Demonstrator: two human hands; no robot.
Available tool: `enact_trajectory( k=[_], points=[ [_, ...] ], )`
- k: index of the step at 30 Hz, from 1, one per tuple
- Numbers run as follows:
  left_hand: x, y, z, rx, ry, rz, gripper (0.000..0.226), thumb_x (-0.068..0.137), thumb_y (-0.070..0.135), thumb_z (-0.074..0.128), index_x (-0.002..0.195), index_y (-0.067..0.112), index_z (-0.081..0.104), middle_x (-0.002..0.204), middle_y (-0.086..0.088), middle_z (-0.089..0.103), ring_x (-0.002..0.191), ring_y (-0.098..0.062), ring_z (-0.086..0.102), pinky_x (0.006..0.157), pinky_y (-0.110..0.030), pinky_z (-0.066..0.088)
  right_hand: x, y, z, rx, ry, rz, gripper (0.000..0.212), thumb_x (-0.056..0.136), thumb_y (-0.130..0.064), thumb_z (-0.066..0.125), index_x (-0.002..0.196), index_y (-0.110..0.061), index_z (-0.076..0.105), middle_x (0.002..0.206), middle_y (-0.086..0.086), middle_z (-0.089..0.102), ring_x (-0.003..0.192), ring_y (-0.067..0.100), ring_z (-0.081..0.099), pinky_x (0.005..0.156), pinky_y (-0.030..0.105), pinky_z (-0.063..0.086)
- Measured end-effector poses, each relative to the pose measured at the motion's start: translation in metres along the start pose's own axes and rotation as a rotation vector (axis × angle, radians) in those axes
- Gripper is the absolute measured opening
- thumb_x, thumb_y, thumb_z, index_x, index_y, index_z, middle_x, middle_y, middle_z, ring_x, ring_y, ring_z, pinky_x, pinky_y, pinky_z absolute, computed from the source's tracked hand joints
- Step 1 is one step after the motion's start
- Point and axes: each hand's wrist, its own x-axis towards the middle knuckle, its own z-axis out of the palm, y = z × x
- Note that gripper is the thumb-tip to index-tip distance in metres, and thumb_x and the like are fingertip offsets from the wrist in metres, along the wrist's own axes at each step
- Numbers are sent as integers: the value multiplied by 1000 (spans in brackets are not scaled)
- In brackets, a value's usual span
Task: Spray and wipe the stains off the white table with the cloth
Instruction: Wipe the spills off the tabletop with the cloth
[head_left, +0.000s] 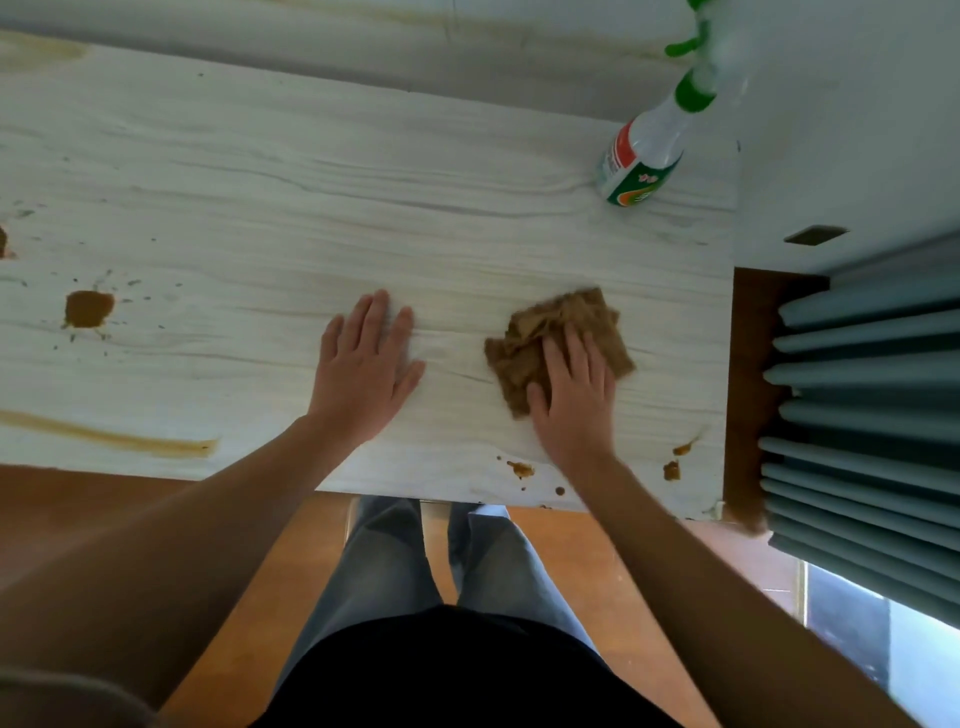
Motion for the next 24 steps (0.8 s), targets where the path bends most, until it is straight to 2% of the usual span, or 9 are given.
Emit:
enact_trajectory(
  k=[4, 8, 13, 18, 21, 24],
  points=[
    [0, 0, 1, -12, -17, -5, 67, 104, 52, 31, 161, 17, 22, 169, -16, 10, 157, -31, 8, 124, -52, 14, 86, -26, -22, -4, 47, 26, 63, 99, -33, 49, 157, -22, 26, 167, 7, 15, 153, 30, 10, 124, 46, 12],
    [0, 0, 0, -14, -17, -3, 67, 104, 53, 30, 161, 18, 21, 169, -15, 10, 157, -31, 6, 125, -51, 14, 110, -61, -18, -54, 45, 22, 63, 101, -32, 47, 158, -24, 22, 168, 5, 12, 154, 30, 8, 124, 47, 11],
    [0, -5, -1, -25, -12, 5, 68, 104, 55, 29, 161, 20, 21, 170, -13, 11, 157, -29, 8, 125, -50, 16, 48, -73, 4, -42, 46, -82, 63, 100, -28, 45, 159, -23, 24, 167, 6, 16, 154, 27, 11, 124, 46, 12],
    [-4, -15, 0, -30, -12, 66, 68, 104, 55, 31, 160, 18, 22, 169, -14, 12, 157, -29, 8, 125, -49, 16, -50, -72, 33, 41, 27, -32, 63, 97, -28, 49, 157, -21, 31, 166, 5, 23, 154, 25, 15, 124, 50, 18],
    [-2, -22, -1, -49, -18, 108, 68, 104, 54, 32, 160, 19, 21, 170, -13, 10, 157, -28, 6, 126, -49, 15, -83, -60, 38, 50, -30, -24, 62, 99, -38, 41, 158, -24, 27, 167, 1, 19, 154, 20, 11, 124, 46, 18],
    [-2, -31, -2, -47, -29, 161, 67, 103, 53, 33, 160, 18, 22, 169, -13, 11, 157, -28, 6, 126, -48, 14, -79, -42, 27, 84, -23, -32, 62, 99, -46, 40, 157, -29, 25, 166, -1, 20, 151, 21, 16, 119, 45, 22]
  ],
)
